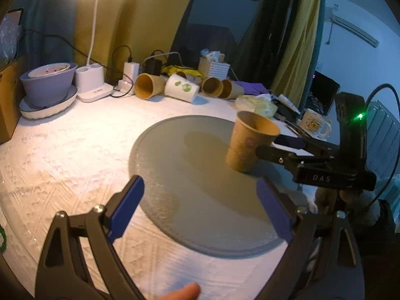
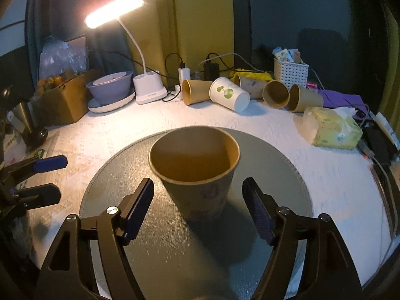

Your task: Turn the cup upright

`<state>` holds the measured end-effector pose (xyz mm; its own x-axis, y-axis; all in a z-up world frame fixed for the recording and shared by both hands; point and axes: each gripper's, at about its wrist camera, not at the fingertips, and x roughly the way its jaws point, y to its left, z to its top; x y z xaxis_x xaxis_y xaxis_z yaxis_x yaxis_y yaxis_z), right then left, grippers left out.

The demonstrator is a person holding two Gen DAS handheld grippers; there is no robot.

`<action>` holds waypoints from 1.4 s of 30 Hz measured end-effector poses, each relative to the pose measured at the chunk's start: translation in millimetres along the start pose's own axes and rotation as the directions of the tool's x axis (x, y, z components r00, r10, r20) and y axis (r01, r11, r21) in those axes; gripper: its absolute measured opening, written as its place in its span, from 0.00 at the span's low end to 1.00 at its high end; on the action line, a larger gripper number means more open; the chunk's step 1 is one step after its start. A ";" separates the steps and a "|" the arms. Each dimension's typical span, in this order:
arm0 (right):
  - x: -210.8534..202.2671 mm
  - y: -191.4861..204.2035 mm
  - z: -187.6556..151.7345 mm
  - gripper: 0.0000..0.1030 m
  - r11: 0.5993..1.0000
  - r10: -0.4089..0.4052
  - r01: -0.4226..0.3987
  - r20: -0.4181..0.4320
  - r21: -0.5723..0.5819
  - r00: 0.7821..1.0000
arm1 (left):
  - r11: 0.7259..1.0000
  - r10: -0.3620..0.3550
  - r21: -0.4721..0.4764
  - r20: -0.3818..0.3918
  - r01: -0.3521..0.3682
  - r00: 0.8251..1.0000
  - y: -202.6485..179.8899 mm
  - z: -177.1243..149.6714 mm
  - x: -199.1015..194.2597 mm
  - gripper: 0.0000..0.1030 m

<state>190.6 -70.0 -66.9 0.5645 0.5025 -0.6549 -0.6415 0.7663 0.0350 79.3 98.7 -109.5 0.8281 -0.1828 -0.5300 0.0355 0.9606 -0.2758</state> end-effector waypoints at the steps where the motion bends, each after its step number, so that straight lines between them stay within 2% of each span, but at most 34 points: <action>1: -2.9 0.1 -1.1 0.74 1.000 -0.002 0.002 0.001 0.001 1.000 | 1.000 0.000 0.003 0.003 0.000 1.000 -2.7 -0.3 -1.3 0.90; 6: -22.2 3.1 -7.2 0.74 1.000 -0.015 0.015 -0.006 0.013 1.000 | 0.998 0.045 0.037 0.015 -0.045 0.999 -22.4 -2.6 -7.4 0.90; 17: -68.0 4.2 -13.4 0.74 0.998 -0.044 0.043 0.022 0.047 0.999 | 0.997 0.051 0.057 0.103 -0.057 0.993 -51.8 -1.5 -33.1 0.90; 42: -154.6 1.7 -14.0 0.74 0.992 -0.103 0.091 0.156 0.081 0.982 | 0.993 -0.003 0.115 0.254 -0.027 0.967 -97.0 16.5 -83.3 0.90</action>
<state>94.9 -152.0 23.8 0.7015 0.4771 -0.5293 -0.5430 0.8390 0.0366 16.1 24.2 -25.3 0.9428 -0.1264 -0.3085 0.0771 0.9829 -0.1672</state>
